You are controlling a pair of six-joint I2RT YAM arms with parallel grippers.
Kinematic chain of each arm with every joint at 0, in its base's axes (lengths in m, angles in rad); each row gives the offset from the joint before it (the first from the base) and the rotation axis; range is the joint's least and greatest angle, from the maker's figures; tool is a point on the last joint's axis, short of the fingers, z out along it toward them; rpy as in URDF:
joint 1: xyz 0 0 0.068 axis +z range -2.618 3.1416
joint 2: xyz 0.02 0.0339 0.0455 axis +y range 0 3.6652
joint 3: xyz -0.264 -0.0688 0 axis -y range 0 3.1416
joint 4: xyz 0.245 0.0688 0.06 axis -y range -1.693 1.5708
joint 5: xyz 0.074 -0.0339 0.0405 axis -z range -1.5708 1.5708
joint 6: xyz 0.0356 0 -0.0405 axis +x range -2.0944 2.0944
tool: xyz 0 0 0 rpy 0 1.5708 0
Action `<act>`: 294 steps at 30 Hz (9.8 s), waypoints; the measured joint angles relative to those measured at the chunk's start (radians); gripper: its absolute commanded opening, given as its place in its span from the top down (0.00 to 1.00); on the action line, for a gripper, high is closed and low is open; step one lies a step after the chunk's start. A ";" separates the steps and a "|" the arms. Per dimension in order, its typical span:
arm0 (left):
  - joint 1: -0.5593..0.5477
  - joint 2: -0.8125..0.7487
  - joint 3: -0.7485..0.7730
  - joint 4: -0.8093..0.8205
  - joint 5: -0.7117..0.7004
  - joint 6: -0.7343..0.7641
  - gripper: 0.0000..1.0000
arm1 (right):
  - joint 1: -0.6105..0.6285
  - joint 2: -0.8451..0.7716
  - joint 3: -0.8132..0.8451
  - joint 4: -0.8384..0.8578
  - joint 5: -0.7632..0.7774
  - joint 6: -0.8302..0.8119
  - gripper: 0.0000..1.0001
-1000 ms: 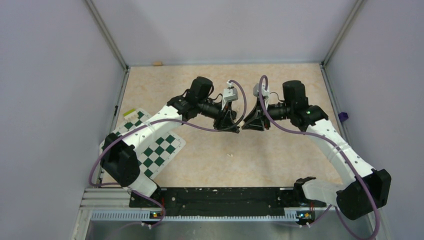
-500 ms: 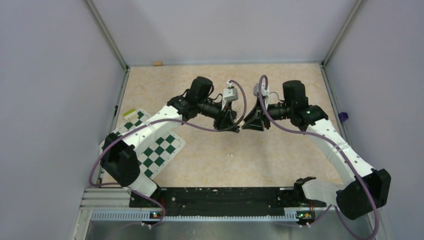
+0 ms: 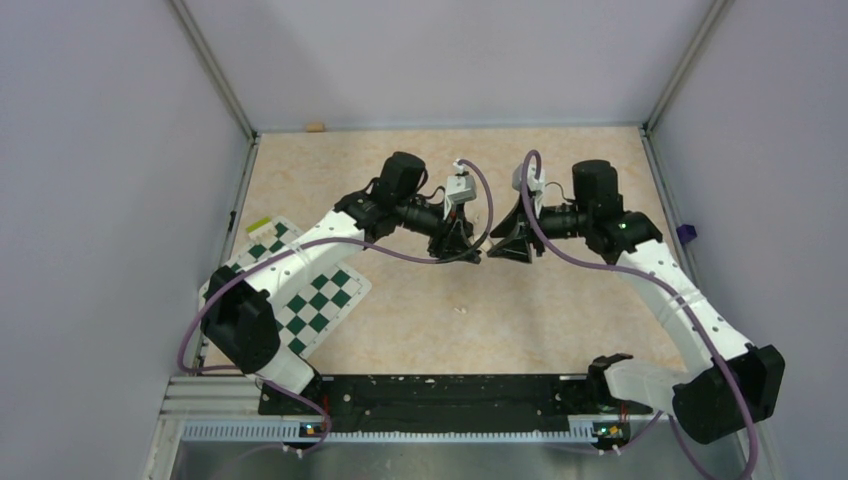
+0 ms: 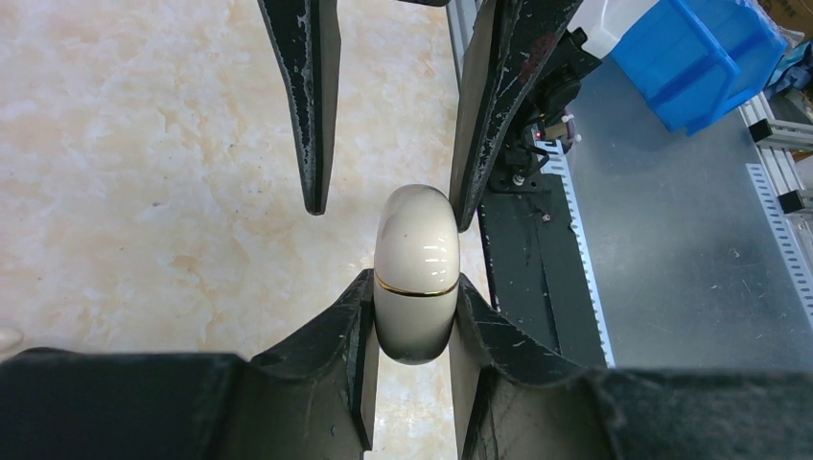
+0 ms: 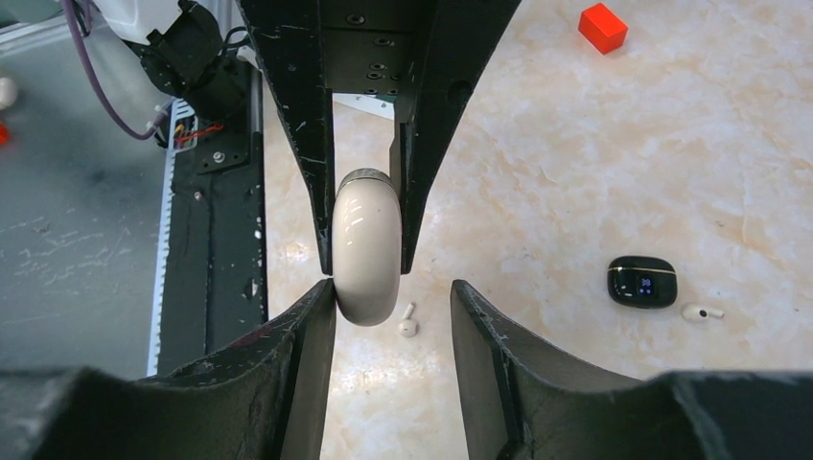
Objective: Insert the wireless bluetooth earbuds into the charging case
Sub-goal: Open the charging case, then adjust the earbud at the center of the board, then pick up the earbud from the center of the board.
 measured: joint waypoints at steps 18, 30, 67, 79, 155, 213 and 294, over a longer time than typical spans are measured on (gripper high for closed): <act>-0.003 0.000 0.000 -0.013 0.041 0.001 1.00 | -0.028 -0.059 0.000 0.009 0.151 -0.012 0.36; 0.040 0.000 0.001 -0.037 0.054 0.027 1.00 | -0.029 -0.140 0.108 0.005 0.158 0.000 0.12; 0.413 -0.357 -0.377 0.225 0.005 -0.003 1.00 | 0.002 0.808 0.317 0.211 0.738 0.439 0.45; 0.413 -0.340 -0.406 0.338 0.003 -0.077 1.00 | 0.074 0.865 0.344 0.197 0.819 0.435 0.51; 0.415 -0.327 -0.431 0.392 0.003 -0.112 1.00 | -0.058 1.016 0.550 0.073 0.689 0.611 0.70; 0.415 -0.277 -0.443 0.453 -0.039 -0.211 1.00 | 0.244 0.271 -0.328 0.349 0.870 -0.405 0.80; 0.415 -0.280 -0.449 0.461 -0.051 -0.211 1.00 | 0.105 1.005 0.605 -0.641 0.991 -0.159 0.91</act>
